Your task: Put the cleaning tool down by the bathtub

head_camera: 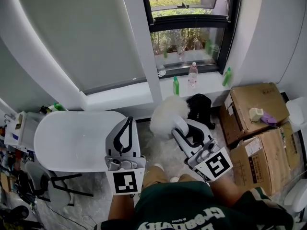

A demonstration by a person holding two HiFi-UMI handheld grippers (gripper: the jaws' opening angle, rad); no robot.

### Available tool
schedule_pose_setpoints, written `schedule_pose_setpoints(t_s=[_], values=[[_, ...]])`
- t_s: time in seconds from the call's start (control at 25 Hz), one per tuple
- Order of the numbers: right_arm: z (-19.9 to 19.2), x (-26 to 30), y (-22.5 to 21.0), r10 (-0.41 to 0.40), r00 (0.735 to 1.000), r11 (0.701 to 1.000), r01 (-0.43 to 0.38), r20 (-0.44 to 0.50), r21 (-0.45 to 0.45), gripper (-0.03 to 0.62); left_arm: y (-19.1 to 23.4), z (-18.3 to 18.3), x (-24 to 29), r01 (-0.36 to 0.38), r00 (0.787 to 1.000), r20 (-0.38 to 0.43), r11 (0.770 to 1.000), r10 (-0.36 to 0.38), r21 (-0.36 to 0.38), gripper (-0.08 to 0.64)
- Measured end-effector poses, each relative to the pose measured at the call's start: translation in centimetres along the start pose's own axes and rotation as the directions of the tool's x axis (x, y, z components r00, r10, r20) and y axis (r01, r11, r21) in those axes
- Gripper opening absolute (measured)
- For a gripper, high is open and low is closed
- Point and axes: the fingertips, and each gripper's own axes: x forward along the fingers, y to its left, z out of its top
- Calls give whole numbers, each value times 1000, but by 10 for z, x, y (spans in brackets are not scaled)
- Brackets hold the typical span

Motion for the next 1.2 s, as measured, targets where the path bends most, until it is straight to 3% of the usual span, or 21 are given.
schedule_pose_setpoints(t_s=[0.64, 1.2], values=[[-25, 71, -32, 31, 1000, 998, -30, 4, -54, 94, 41, -43, 60, -5, 1000, 23, 1000, 5, -3, 6], [-62, 222, -81, 48, 999, 998, -49, -21, -47, 94, 149, -115, 174, -16, 1000, 4, 1000, 16, -25, 6]])
